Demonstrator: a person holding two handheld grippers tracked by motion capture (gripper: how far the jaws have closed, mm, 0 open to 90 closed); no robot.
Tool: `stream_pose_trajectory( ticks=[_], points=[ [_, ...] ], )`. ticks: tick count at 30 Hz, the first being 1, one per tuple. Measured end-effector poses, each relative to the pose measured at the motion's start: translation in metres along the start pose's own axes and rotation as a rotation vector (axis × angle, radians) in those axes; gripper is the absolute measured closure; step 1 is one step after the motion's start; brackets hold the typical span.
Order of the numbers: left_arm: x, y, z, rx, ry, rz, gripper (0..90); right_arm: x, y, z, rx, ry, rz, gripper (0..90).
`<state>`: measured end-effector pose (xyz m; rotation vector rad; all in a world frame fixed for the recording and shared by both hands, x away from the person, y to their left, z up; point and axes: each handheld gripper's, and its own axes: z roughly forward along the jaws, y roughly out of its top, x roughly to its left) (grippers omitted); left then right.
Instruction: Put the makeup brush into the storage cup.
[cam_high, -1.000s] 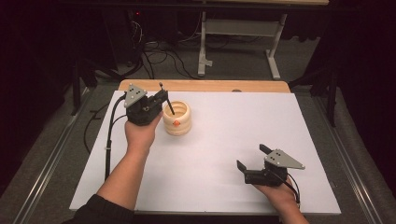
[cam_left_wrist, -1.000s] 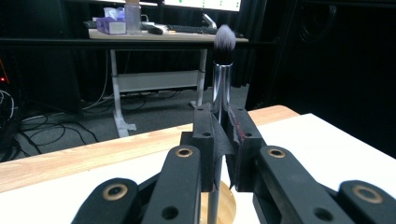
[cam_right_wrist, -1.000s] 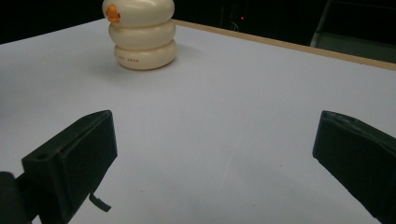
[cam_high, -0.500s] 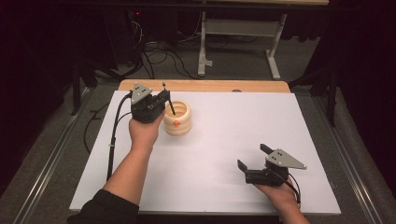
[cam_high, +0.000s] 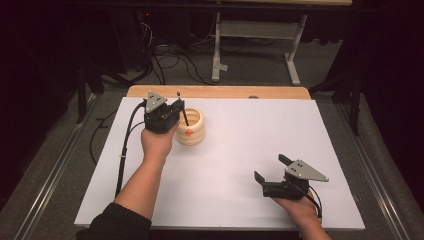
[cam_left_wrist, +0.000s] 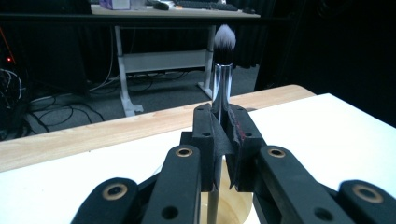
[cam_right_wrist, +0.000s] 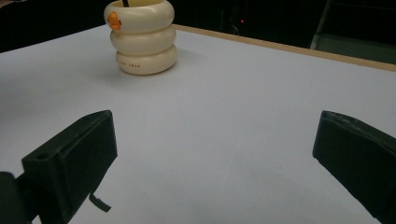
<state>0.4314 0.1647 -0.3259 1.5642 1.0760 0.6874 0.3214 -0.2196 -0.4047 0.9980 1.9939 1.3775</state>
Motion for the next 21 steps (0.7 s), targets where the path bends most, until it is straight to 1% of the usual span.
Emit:
stream_pose_trajectory(
  ticks=[7, 9, 14, 19, 21],
  points=[
    [0.002, -0.007, 0.003, 0.021, 0.004, -0.012, 82.6, 0.000, 0.000, 0.000, 0.002, 0.001, -0.005, 1.2],
    [0.003, -0.010, 0.005, 0.036, 0.004, -0.009, 82.6, 0.000, 0.000, 0.001, 0.003, 0.002, -0.005, 1.2],
    [0.003, -0.015, 0.007, 0.048, 0.005, -0.009, 82.6, 0.000, -0.001, 0.001, 0.005, 0.004, -0.009, 1.2],
    [0.002, -0.020, 0.012, 0.095, 0.005, -0.003, 82.6, 0.001, -0.001, 0.001, 0.005, 0.007, -0.011, 1.2],
    [0.001, -0.021, 0.013, 0.100, 0.005, 0.003, 82.5, 0.001, -0.001, 0.001, 0.006, 0.006, -0.011, 1.2]
  ],
)
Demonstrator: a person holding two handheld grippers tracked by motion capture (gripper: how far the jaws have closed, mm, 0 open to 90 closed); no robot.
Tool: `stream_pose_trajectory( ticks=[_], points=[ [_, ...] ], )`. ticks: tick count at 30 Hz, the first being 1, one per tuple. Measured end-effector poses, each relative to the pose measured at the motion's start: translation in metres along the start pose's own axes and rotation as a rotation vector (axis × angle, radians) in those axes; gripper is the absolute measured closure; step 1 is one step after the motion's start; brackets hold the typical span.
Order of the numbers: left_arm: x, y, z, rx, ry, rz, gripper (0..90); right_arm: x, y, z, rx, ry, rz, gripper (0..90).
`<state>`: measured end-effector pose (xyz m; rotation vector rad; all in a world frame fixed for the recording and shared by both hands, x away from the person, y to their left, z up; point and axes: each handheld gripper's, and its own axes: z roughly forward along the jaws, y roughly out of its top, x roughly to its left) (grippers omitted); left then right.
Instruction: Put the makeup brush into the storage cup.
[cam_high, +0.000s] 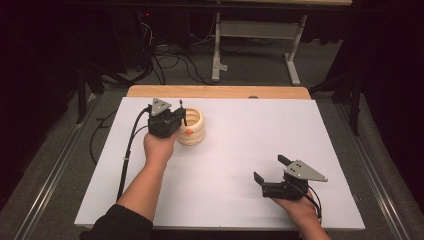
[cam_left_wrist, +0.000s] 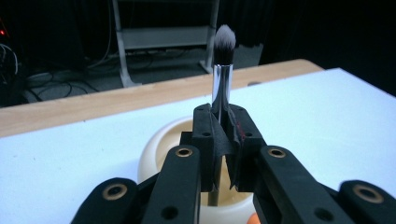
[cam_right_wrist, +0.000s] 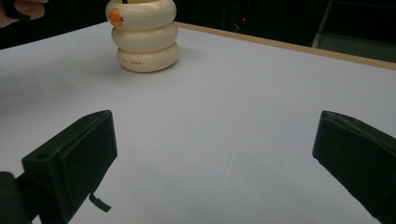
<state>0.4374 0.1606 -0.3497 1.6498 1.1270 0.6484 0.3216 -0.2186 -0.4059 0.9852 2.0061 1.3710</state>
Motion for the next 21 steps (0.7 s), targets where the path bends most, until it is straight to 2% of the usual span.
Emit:
stream_pose_trajectory(
  ticks=[12, 21],
  points=[
    [-0.0018, -0.0031, 0.0053, 0.029, 0.002, 0.004, 82.5, 0.0004, -0.0007, 0.0002, 0.002, 0.006, -0.003, 1.2],
    [-0.0021, -0.0036, 0.0070, 0.037, -0.019, 0.004, 82.3, 0.0010, -0.0011, 0.0004, 0.005, 0.008, 0.002, 1.2]
  ],
)
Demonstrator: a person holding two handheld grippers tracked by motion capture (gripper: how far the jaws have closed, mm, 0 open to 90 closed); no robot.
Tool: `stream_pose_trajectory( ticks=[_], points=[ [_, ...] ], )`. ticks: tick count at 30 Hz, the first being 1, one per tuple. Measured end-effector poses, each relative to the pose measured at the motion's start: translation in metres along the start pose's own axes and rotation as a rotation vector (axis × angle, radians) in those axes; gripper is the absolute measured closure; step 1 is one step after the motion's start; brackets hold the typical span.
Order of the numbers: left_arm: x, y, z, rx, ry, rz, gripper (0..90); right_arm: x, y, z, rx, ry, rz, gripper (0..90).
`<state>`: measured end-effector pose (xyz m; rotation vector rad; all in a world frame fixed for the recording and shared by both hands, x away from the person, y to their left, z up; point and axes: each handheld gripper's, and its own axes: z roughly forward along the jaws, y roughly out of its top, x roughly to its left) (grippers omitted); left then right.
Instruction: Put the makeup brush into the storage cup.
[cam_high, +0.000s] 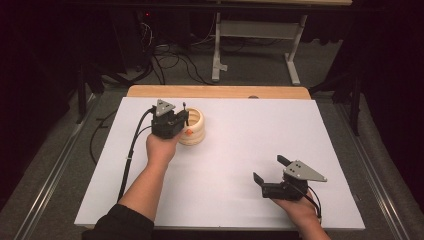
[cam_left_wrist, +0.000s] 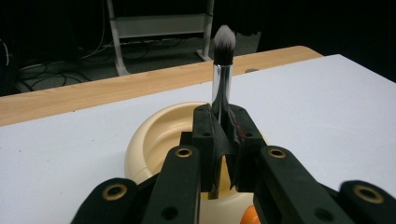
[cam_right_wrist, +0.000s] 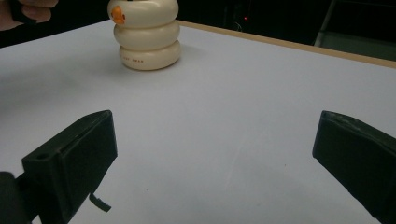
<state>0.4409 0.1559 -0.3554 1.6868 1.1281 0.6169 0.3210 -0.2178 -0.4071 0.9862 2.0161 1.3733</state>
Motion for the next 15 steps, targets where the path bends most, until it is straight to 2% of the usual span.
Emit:
stream_pose_trajectory(
  ticks=[1, 5, 6, 8, 9, 15],
  points=[
    [0.0000, -0.0002, 0.0004, 0.000, -0.008, 0.004, 79.3, 0.0003, -0.0001, 0.0001, 0.001, 0.001, -0.001, 1.3],
    [-0.0001, -0.0009, 0.0004, 0.003, -0.020, 0.009, 57.0, 0.0002, -0.0001, 0.0004, 0.002, 0.003, -0.009, 1.2],
    [0.0001, -0.0008, 0.0005, 0.006, -0.018, 0.005, 46.4, 0.0004, -0.0002, 0.0005, 0.004, 0.003, -0.008, 1.2],
    [0.0013, -0.0006, 0.0005, 0.011, -0.028, -0.013, 43.1, 0.0004, -0.0002, 0.0006, 0.003, 0.003, -0.010, 1.2],
    [0.0020, 0.0000, -0.0004, 0.011, -0.019, -0.017, 35.4, 0.0006, -0.0001, 0.0008, 0.004, 0.002, -0.014, 1.2],
    [0.0028, 0.0011, -0.0031, -0.002, -0.032, -0.021, 25.6, 0.0008, -0.0002, 0.0009, 0.003, 0.003, -0.013, 1.2]
  ],
)
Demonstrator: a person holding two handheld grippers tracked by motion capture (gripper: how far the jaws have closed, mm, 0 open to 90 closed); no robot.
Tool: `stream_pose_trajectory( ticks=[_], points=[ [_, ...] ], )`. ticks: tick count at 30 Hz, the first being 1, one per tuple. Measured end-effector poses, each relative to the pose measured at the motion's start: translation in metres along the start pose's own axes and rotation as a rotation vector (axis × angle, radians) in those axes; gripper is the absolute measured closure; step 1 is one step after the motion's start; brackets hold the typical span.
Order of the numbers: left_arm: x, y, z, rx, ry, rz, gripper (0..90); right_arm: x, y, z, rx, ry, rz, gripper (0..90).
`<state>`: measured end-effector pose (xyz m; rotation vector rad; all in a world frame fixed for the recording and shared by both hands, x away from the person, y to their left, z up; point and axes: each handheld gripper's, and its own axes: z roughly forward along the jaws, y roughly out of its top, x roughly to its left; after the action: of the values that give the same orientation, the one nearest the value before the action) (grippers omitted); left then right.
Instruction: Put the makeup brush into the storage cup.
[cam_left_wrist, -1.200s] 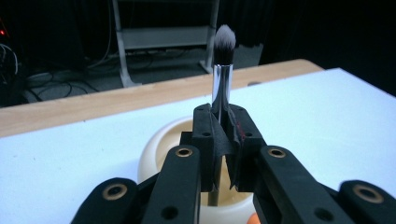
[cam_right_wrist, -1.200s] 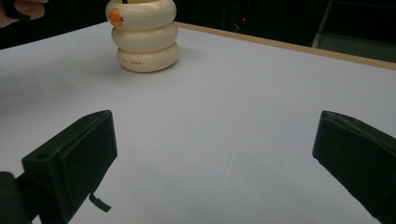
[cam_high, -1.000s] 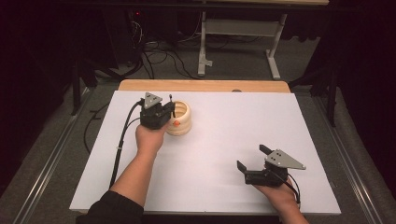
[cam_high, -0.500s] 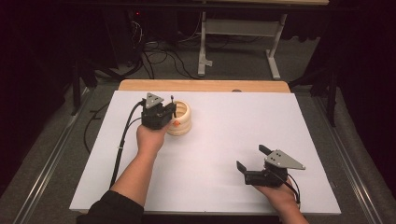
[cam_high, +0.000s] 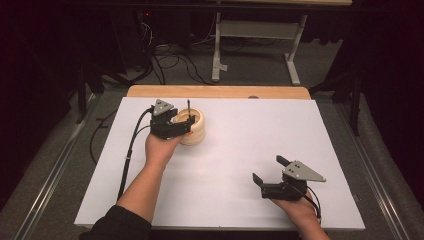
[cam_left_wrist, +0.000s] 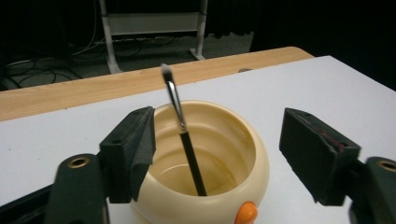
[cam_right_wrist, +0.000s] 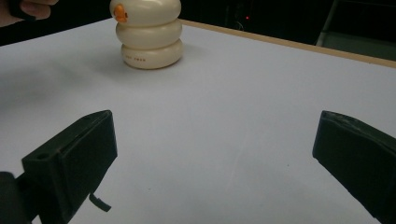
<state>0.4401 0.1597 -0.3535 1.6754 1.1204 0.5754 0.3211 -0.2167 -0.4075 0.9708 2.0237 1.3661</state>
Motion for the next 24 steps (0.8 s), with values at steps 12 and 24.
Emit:
stream_pose_trajectory(
  ticks=[12, 24],
  points=[
    [-0.004, -0.004, -0.006, 0.004, -0.028, 0.005, 15.2, 0.000, 0.000, 0.001, 0.002, -0.002, -0.004, 1.2],
    [0.001, -0.011, -0.018, 0.003, -0.042, -0.005, 8.2, -0.001, -0.001, 0.001, 0.008, -0.009, -0.005, 1.2]
  ],
)
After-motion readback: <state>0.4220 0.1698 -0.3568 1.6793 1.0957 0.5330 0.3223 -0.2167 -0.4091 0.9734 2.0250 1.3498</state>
